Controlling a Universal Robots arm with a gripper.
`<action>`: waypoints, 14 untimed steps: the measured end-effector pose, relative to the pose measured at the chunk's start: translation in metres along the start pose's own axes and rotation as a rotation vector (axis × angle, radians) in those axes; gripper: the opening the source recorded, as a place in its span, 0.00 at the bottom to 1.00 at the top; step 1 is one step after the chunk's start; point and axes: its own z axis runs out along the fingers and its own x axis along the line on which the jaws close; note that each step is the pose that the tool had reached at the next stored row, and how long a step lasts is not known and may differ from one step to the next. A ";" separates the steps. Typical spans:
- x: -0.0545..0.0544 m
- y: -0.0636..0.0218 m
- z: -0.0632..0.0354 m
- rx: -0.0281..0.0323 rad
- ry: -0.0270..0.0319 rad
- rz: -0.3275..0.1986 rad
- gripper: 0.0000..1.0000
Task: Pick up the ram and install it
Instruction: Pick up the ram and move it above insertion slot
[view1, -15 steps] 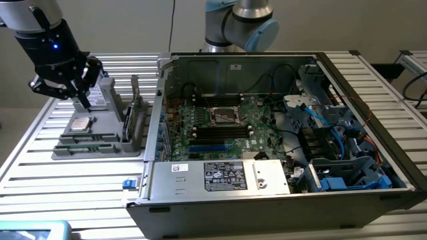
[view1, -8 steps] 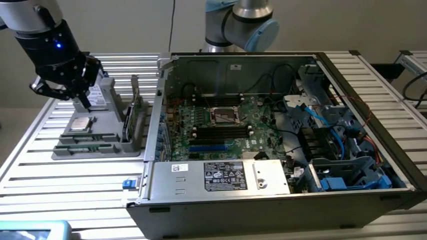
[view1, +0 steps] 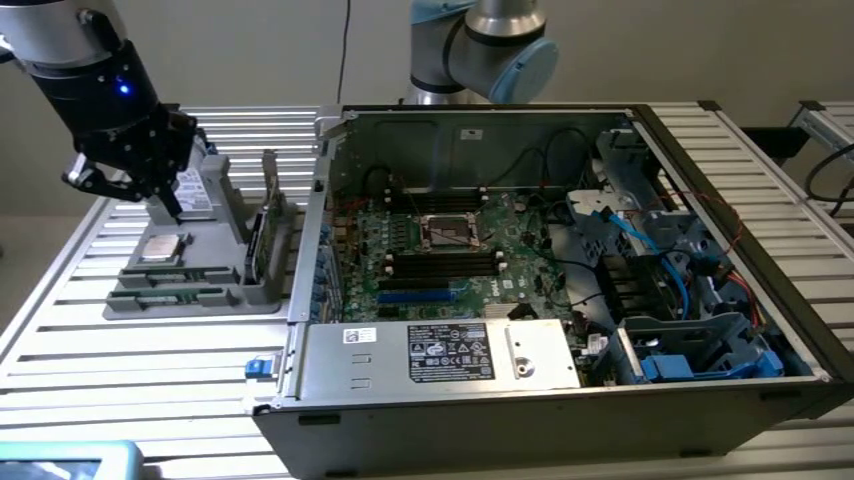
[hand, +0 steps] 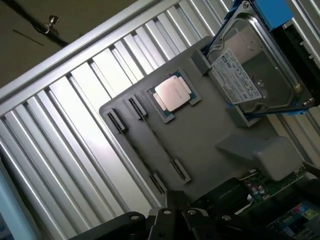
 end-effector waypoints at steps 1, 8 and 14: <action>0.000 0.0000 0.0000 -0.0004 0.0003 -0.018 0.11; 0.000 0.0000 0.0002 -0.0033 0.0019 -0.146 0.11; 0.000 0.0000 0.0003 -0.0058 0.0033 -0.254 0.11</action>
